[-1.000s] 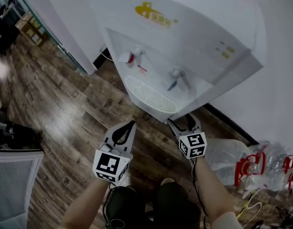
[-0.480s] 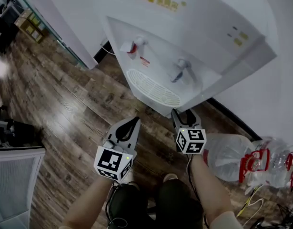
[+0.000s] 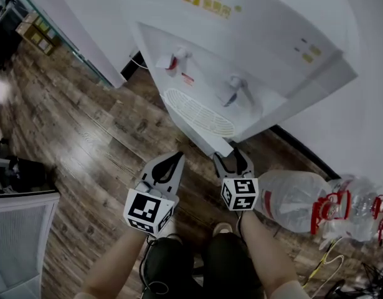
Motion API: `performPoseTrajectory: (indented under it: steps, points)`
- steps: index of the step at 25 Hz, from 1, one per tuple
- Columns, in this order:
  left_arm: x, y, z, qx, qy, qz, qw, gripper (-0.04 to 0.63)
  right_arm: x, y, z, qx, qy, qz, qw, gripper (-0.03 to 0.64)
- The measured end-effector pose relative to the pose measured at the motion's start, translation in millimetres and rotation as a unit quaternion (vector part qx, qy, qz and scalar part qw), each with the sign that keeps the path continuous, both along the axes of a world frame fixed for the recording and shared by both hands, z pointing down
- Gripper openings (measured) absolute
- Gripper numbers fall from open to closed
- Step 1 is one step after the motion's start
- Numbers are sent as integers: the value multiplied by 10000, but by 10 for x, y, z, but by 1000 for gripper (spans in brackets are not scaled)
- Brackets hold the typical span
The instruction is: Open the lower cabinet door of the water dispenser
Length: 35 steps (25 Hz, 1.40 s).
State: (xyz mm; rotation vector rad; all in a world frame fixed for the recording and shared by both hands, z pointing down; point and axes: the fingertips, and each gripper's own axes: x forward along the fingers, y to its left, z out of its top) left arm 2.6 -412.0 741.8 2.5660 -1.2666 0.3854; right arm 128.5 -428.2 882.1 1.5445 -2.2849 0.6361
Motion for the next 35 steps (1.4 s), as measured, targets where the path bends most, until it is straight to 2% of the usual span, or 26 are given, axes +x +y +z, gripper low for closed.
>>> performPoseTrajectory:
  steps: [4, 7, 12, 16, 24, 28, 35]
  points:
    - [-78, -5, 45, -32, -49, -27, 10000, 5, -6, -81, 38, -70, 50, -154, 9998, 322]
    - [-175, 1, 104, -73, -73, -101, 9999, 6, -56, -97, 9, -29, 195, -386, 9991, 256]
    - [-354, 68, 140, -349, 77, -338, 9988, 5, -157, 29, 17, -320, 292, -523, 9977, 250]
    - [-518, 166, 164, -582, -7, -505, 9970, 5, -331, 199, 23, -642, 302, -658, 9953, 241]
    - [-1073, 496, 52, -887, -323, -943, 9910, 5, -930, 537, -23, -1408, 248, -1141, 9831, 233]
    - [-1416, 638, -44, -986, -314, -1301, 9861, 5, -1261, 649, -25, -1736, 627, -1482, 9716, 221]
    - [-1922, 826, -125, -1055, -250, -1886, 9760, 5, -1927, 706, -67, -2081, 498, -1981, 9566, 235]
